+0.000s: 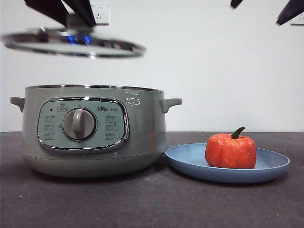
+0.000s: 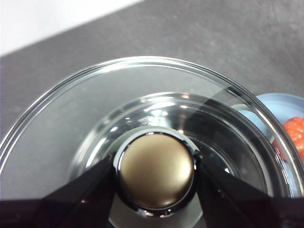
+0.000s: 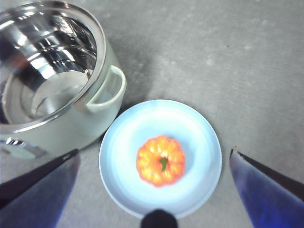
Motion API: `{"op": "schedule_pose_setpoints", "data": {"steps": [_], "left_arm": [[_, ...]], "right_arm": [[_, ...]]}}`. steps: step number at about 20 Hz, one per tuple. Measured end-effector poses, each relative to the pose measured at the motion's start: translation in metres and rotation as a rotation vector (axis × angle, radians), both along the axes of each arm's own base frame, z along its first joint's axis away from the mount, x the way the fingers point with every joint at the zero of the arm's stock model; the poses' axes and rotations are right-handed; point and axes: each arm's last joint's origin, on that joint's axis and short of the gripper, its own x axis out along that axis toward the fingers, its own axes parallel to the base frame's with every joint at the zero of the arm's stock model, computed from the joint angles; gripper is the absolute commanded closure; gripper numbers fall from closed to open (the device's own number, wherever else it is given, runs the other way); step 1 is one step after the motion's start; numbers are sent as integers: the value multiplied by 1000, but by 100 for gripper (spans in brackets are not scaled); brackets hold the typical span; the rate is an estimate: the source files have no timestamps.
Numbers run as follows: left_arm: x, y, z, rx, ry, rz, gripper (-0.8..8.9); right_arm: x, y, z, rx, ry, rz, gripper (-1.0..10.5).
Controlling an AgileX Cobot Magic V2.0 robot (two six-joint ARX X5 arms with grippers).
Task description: Take the pumpkin out from the steamer,put the pumpkin in the blue plate,close the lid
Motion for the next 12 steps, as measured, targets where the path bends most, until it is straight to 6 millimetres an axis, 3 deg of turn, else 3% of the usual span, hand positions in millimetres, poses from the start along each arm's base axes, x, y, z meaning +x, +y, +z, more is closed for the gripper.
{"op": "schedule_pose_setpoints", "data": {"steps": [6, 12], "left_arm": [[30, -16, -35, 12, 101, -42, 826], [35, -21, -42, -2, 131, -80, 826]], "right_arm": [[-30, -14, 10, 7, -9, -4, 411], [-37, -18, 14, 19, -35, -6, 411]]}}
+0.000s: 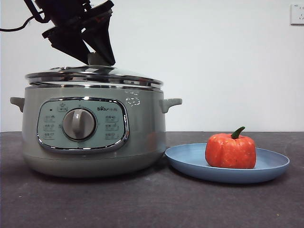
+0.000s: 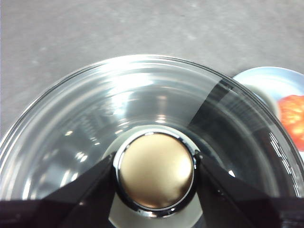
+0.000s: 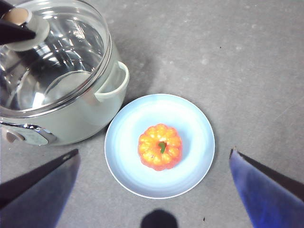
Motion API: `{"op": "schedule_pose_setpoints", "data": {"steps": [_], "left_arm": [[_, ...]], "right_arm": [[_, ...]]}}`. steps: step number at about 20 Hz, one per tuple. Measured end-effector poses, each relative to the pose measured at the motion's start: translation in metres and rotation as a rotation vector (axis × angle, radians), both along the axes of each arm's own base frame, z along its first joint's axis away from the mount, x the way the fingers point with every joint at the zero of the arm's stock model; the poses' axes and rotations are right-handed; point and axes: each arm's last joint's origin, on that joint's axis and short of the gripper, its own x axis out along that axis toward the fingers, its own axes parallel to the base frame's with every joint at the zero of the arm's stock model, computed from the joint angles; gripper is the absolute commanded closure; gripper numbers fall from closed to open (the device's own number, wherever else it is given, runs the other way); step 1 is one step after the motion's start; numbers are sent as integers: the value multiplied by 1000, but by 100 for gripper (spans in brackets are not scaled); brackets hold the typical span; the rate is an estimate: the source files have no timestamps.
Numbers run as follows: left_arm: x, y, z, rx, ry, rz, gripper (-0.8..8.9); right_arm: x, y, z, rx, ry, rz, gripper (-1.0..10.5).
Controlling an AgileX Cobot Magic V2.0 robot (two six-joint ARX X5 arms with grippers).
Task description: Take the pumpkin out from the steamer,put the pumpkin in the blue plate,close the lid
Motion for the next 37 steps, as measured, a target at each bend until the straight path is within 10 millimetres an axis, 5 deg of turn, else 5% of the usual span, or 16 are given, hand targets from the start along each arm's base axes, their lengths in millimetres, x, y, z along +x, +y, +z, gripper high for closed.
{"op": "schedule_pose_setpoints", "data": {"steps": [21, 23, 26, 27, 33, 37], "left_arm": [[5, -2, -8, 6, 35, 5, 826], [5, -2, -8, 6, 36, 5, 800], [5, -2, -8, 7, 37, 5, 418], [5, -2, -8, 7, 37, 5, 370], [3, -3, -5, -11, 28, -1, 373], [-19, 6, 25, -64, -49, 5, 378]], "right_arm": [[0, 0, 0, -3, 6, -4, 411], [0, 0, 0, -3, 6, -4, 411], [0, 0, -1, -3, 7, -4, 411], [0, 0, -1, -3, 7, -4, 411], [-1, 0, -1, -3, 7, -4, 411], [1, 0, 1, 7, -14, -4, 427]]}}
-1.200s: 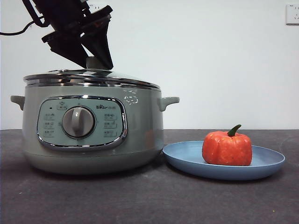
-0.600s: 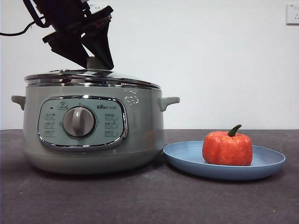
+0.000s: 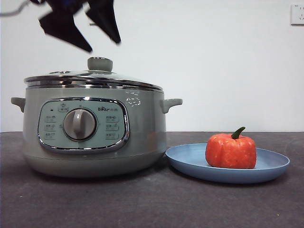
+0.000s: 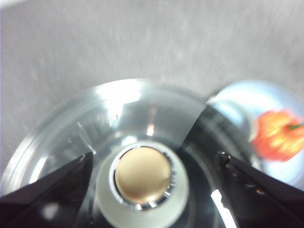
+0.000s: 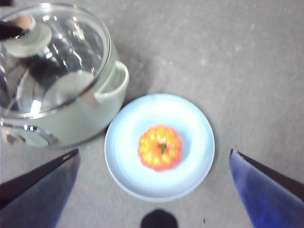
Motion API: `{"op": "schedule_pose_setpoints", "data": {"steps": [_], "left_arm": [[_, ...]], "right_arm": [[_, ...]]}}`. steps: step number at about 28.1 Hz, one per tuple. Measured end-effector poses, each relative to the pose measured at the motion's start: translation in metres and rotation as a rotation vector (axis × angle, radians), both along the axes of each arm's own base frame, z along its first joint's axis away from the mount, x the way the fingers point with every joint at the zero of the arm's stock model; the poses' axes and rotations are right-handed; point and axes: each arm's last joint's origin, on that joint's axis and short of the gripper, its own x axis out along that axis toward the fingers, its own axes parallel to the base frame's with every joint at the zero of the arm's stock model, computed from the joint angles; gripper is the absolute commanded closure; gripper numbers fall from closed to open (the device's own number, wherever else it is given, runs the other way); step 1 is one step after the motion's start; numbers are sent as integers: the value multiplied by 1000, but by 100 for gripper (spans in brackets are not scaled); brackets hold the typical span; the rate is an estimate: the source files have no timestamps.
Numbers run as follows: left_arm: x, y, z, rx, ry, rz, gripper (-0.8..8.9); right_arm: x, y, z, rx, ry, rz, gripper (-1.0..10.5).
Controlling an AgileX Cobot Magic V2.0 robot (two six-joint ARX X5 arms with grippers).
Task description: Take the pumpkin out from the steamer,put the pumpkin in the blue plate,close the lid
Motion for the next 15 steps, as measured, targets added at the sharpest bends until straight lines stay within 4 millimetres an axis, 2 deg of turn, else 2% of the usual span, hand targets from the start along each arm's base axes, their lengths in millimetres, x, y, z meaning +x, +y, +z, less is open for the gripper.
{"op": "schedule_pose_setpoints", "data": {"steps": [1, 2, 5, 6, 9, 11, 15], "left_arm": [[-8, 4, 8, -9, -14, -1, 380], [-16, 8, 16, -13, -23, -1, 425], [-44, 21, 32, -15, -26, -1, 774], [-52, 25, 37, -17, -33, -1, 823], [-75, 37, 53, -32, -85, 13, 822], [-90, 45, 61, -38, -129, 35, 822], [-120, 58, 48, -59, -194, 44, 822]], "right_arm": [[1, 0, 1, 8, -17, 0, 501], [1, 1, 3, 15, -31, 0, 605], [0, 0, 10, 47, -99, 0, 884], [-1, -1, 12, 57, -121, 0, 950], [-7, -3, 19, 95, -200, 0, 963], [-14, -7, 16, 127, -267, 1, 963], [-25, -13, -11, 177, -358, -29, 963]]}}
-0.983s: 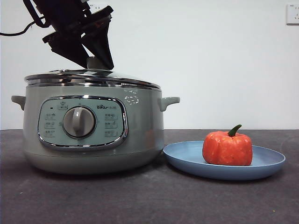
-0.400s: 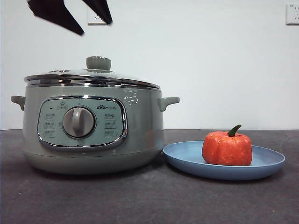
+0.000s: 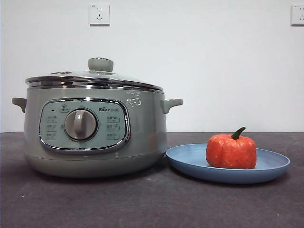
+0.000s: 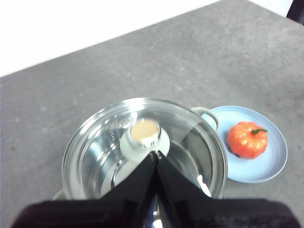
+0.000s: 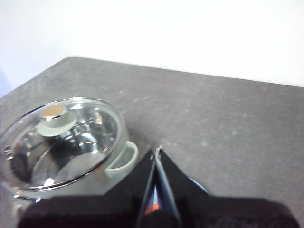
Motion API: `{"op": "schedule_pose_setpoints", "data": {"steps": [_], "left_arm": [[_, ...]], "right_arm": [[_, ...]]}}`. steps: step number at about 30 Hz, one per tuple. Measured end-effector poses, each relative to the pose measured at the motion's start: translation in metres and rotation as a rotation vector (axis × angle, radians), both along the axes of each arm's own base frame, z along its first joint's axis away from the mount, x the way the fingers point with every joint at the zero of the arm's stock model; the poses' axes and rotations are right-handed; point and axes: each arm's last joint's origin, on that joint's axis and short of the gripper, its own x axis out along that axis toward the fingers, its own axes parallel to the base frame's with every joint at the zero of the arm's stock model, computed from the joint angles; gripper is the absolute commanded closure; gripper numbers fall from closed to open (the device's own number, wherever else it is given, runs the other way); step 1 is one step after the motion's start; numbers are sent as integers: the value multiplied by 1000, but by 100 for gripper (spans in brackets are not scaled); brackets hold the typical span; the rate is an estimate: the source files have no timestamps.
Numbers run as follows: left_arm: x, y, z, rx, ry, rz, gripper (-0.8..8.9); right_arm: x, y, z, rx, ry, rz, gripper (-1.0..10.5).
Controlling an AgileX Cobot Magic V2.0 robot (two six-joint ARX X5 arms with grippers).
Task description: Take the pumpkin out from the steamer,put the pumpkin in the blue plate,close the lid
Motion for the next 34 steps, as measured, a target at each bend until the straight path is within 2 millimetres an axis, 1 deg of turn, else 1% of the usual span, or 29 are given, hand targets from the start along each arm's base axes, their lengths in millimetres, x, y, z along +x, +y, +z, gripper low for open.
{"op": "schedule_pose_setpoints", "data": {"steps": [2, 6, 8, 10, 12, 15, 20, 24, 30, 34], "left_arm": [[-11, 5, -13, -11, -29, 4, 822], [-36, 17, -45, -34, -74, -1, 822], [-47, 22, -60, -38, -66, -1, 822], [-56, 26, -66, -41, -38, 7, 817], [-61, 29, -67, -46, -25, 14, 817], [-62, 30, -72, -21, 33, 21, 817], [-61, 29, -77, 2, 89, 25, 817], [-60, 29, -77, 5, 94, 25, 817], [-62, 30, -76, 0, 81, 28, 817], [-75, 43, -69, -12, -33, 89, 817]], "right_arm": [[-3, -2, -16, 19, -11, -34, 963], [-11, -7, -46, 73, 2, -69, 963], [-13, -8, -54, 99, 38, -80, 963], [-13, -8, -53, 133, 45, -89, 963], [-13, -8, -53, 147, 52, -99, 963], [-14, -8, -54, 155, 65, -105, 963], [-14, -9, -57, 138, 91, -130, 963], [-15, -11, -60, 114, 111, -171, 963], [-16, -12, -64, 92, 150, -180, 963], [-17, -12, -67, 78, 174, -182, 963]]}}
